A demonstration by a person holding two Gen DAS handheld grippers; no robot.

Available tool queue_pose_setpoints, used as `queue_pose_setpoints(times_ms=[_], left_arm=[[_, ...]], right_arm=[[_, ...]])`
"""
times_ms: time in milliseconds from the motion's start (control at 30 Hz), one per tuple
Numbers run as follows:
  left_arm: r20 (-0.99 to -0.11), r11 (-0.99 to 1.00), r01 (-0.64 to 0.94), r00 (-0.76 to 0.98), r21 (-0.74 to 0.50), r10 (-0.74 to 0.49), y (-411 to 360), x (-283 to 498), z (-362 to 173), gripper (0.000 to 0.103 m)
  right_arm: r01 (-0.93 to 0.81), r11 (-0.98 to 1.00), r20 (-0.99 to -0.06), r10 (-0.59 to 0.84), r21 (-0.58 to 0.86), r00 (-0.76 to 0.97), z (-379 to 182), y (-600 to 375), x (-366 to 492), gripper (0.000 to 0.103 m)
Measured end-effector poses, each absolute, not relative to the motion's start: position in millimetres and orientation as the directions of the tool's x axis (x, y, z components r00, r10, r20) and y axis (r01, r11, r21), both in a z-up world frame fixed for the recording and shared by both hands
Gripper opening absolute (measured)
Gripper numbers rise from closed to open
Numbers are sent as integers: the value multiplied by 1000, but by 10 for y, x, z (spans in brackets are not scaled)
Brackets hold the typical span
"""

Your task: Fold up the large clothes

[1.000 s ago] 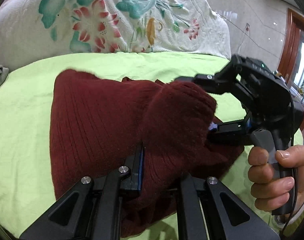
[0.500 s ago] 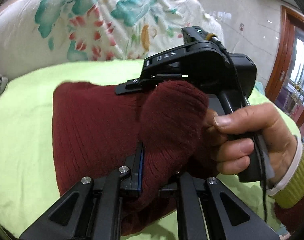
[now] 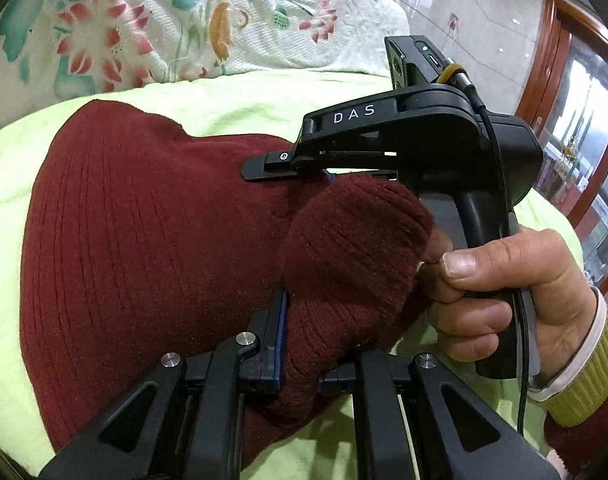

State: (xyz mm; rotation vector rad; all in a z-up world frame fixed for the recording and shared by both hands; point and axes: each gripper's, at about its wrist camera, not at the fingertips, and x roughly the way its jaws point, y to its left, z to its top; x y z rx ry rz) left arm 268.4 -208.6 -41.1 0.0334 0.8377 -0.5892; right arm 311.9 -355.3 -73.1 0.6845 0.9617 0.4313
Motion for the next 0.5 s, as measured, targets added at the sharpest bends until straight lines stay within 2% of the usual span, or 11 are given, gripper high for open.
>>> queue_pose_setpoints(times_ms=[67, 133, 200, 267, 333, 367, 400, 433, 500], left_arm=[[-711, 837, 505, 508, -212, -487, -2057, 2716, -397, 11], [-716, 833, 506, 493, -224, -493, -2023, 2723, -376, 16], [-724, 829, 503, 474, -245, -502, -1967, 2675, -338, 27], [-723, 826, 495, 462, -270, -514, -1872, 2571, -239, 38], [-705, 825, 485, 474, -290, -527, -1735, 2421, -98, 56], [-698, 833, 470, 490, -292, -522, -1653, 2345, -19, 72], [-690, 843, 453, 511, -291, -513, -1559, 2289, 50, 82], [-676, 858, 427, 545, -286, -496, -1421, 2234, 136, 84], [-674, 889, 364, 586, -276, -449, -1212, 2227, 222, 85]], right_arm=[[-45, 729, -606, 600, 683, 521, -705, -3523, 3126, 17], [-52, 741, -613, 591, 670, 525, -696, -3510, 3110, 17], [-51, 750, -619, 580, 660, 530, -668, -3509, 3078, 19], [-39, 765, -628, 556, 643, 544, -621, -3536, 3026, 29], [-27, 767, -626, 543, 641, 560, -575, -3589, 2956, 42], [-23, 769, -625, 536, 639, 568, -554, -3608, 2928, 46], [-10, 781, -632, 513, 624, 581, -516, -3638, 2878, 61], [2, 791, -639, 494, 612, 590, -487, -3662, 2836, 82], [-8, 774, -612, 507, 634, 607, -444, -3722, 2746, 93]])
